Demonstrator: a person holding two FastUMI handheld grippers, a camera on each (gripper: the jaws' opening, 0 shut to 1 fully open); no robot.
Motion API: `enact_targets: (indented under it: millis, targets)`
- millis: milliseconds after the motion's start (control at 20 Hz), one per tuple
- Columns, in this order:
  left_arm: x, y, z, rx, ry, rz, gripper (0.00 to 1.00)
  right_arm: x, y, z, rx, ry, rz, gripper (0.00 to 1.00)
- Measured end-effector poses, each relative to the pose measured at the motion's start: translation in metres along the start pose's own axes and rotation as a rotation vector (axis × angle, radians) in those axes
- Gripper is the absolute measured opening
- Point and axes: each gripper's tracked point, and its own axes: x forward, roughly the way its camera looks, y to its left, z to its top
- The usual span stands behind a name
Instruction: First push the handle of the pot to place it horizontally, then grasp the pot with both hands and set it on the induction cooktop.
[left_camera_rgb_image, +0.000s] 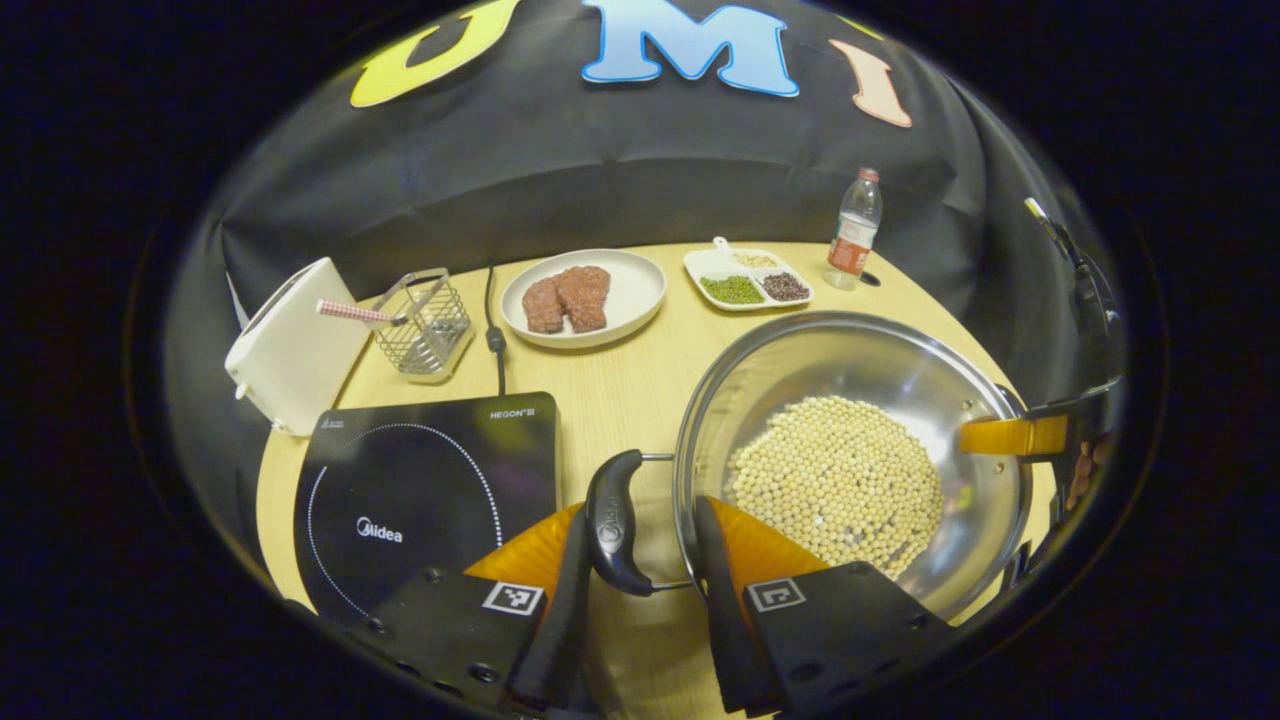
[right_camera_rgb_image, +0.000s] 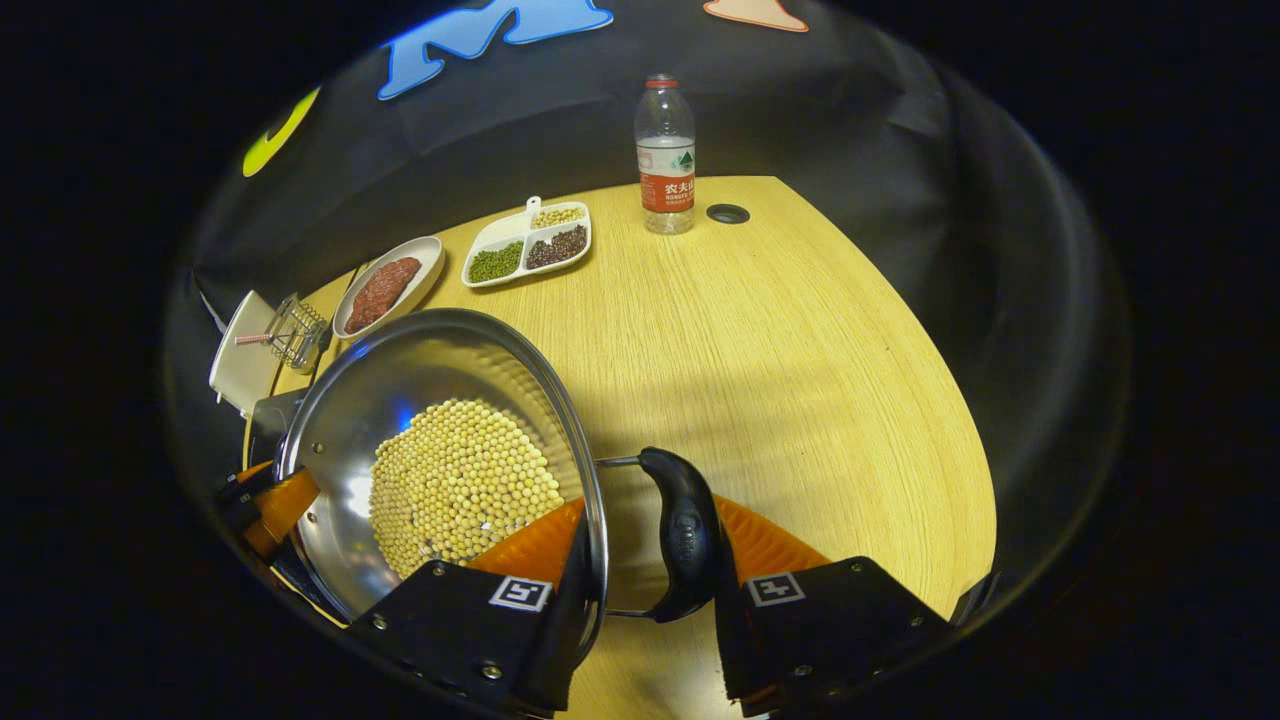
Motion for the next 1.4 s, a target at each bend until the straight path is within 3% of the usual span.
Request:
enact_targets:
  millis: [500,1200,1350,1400]
  targets:
    - [-0.035,0.029,0.013,-0.015,-0.038,-0.014,0.56,-0.041,0.027,0.004,-0.010,-0.027,0.003,0.56]
    - [-0.089,0.102,0.011,-0.024,-0.081,-0.012,0.59,-0.081,0.094,-0.008,-0.017,-0.062,0.025,0.56]
    - [-0.095,0.119,0.006,-0.029,-0.079,-0.007,0.56,-0.085,0.110,-0.012,-0.024,-0.062,0.029,0.56]
    - [-0.098,0.124,0.004,-0.033,-0.078,-0.006,0.59,-0.086,0.115,-0.014,-0.027,-0.061,0.031,0.56]
